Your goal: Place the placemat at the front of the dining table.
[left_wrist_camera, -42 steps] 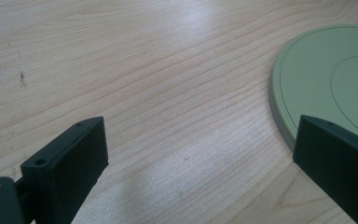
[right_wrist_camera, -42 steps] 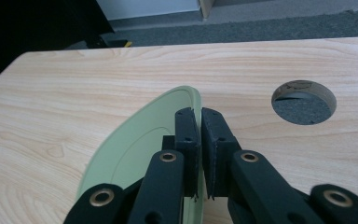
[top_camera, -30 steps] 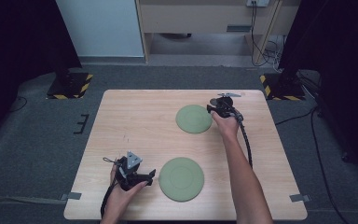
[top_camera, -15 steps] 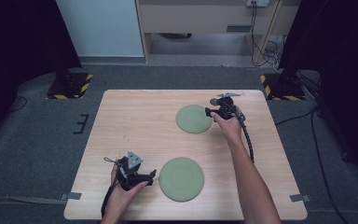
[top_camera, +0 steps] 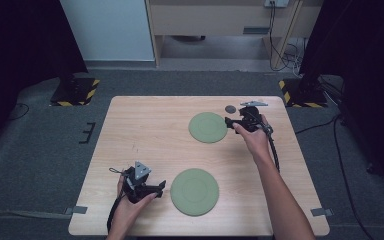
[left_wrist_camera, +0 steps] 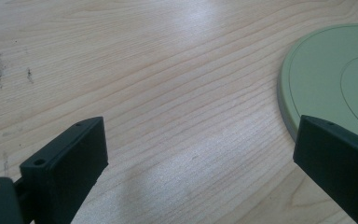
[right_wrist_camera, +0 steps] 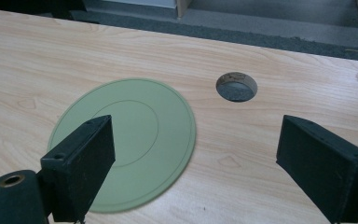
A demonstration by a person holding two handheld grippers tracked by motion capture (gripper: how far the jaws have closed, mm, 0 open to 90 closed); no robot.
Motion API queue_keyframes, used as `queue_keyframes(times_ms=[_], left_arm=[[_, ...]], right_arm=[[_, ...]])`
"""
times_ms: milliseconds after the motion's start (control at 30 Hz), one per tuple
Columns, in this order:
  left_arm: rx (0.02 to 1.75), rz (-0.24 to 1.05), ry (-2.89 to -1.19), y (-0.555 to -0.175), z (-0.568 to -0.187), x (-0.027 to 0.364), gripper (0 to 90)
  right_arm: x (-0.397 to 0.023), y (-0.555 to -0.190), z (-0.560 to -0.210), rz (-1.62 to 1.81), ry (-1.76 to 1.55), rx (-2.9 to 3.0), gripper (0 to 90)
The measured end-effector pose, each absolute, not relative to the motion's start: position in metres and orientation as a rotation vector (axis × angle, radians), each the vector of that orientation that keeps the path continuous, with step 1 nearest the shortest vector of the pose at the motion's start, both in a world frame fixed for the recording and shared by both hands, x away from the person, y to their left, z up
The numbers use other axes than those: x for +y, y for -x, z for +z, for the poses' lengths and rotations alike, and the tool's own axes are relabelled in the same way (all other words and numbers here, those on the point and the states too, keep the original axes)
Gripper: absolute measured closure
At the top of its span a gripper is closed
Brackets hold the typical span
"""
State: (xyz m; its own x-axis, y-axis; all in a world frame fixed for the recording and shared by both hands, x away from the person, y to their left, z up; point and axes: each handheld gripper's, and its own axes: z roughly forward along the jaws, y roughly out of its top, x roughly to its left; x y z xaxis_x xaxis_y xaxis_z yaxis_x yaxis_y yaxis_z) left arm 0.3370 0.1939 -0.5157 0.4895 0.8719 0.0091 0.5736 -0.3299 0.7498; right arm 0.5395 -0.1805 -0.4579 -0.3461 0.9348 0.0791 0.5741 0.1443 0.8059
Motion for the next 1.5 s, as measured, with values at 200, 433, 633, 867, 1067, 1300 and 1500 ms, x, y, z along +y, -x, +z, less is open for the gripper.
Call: queue_keyframes(times_ms=[200,433,633,867,1067,1300,1500], left_arm=[[1.186,0.545,-2.044,-0.338,-0.516,0.194,2.0],[1.201,0.543,-2.036,-0.339,-0.515,0.197,1.9],[1.214,0.551,-2.027,-0.341,-0.514,0.202,1.9],[1.223,0.558,-2.023,-0.341,-0.513,0.206,1.9],[1.221,0.559,-2.027,-0.342,-0.513,0.206,1.9],[1.22,0.554,-2.038,-0.343,-0.515,0.205,2.0],[1.226,0.55,-2.049,-0.347,-0.516,0.206,2.0]], right_arm=[[-0.191,-0.524,-0.455,1.104,-1.421,2.0,10.5],[-0.199,-0.5,-0.455,1.104,-1.4,2.045,7.7],[-0.204,-0.483,-0.459,1.132,-1.378,2.057,8.0],[-0.202,-0.46,-0.463,1.142,-1.321,2.114,7.8],[-0.199,-0.445,-0.471,1.144,-1.296,2.151,7.7],[-0.196,-0.432,-0.487,1.127,-1.298,2.201,7.6],[-0.195,-0.424,-0.5,1.083,-1.31,2.23,7.5]])
